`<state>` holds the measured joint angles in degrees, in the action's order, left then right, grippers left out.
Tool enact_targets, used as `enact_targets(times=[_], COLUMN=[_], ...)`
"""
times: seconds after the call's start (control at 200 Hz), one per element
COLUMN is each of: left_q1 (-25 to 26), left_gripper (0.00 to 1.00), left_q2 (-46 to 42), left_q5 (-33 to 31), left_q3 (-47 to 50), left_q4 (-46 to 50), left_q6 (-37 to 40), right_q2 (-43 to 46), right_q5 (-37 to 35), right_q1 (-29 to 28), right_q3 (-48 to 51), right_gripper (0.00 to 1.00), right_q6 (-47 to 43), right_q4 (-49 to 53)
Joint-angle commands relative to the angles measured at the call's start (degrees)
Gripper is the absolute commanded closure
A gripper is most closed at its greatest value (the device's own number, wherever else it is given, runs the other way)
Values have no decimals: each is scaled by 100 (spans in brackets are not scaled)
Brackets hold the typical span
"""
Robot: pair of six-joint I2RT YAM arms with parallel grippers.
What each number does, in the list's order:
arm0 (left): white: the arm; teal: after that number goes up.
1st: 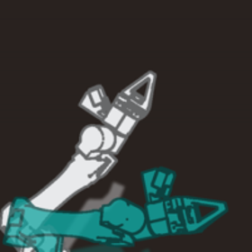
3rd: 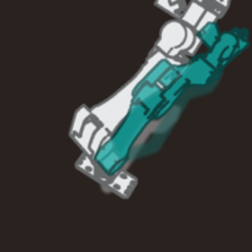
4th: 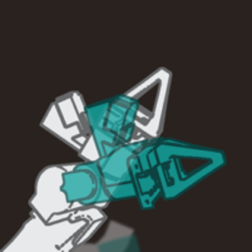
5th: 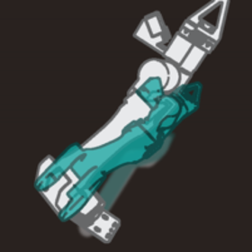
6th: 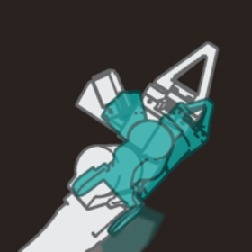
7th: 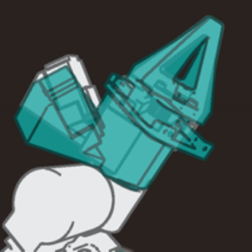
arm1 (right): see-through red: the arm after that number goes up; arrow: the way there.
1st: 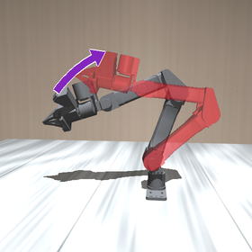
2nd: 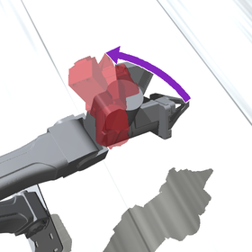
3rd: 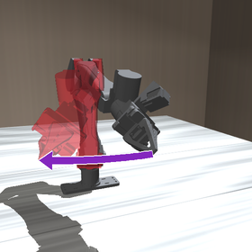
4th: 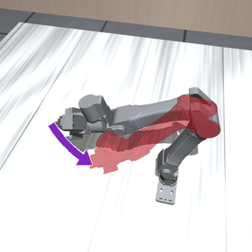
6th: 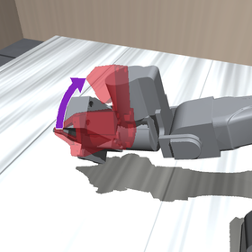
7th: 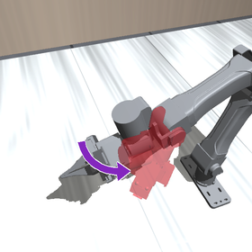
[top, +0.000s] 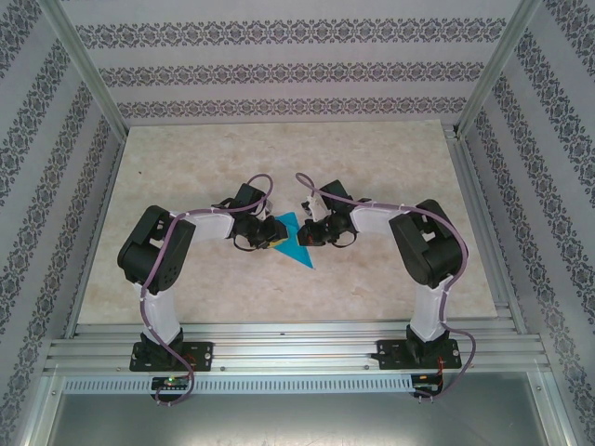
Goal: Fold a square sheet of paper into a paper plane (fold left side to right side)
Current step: Fourth fold the wing at the center of the table.
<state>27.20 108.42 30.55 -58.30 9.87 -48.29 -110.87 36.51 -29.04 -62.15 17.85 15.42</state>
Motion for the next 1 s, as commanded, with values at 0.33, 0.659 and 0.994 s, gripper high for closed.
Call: enact_targets(times=[0.33,0.659,0.994], left_q1=[59,60,58], left_gripper=[72,72,67], left_q2=[56,30,-391], left_q5=[-404,-391,-361], left_q3=[210,178,-178], left_q4=[367,402,741], left_q6=[134,153,330], right_q2=[-344,-463,-565], right_q5=[352,401,165], right_q1=[236,247,244], right_q3=[-458,-420,-360], right_gripper=[96,95,95], right_q6=[-431,-451,-510], right_q4=[105,140,338])
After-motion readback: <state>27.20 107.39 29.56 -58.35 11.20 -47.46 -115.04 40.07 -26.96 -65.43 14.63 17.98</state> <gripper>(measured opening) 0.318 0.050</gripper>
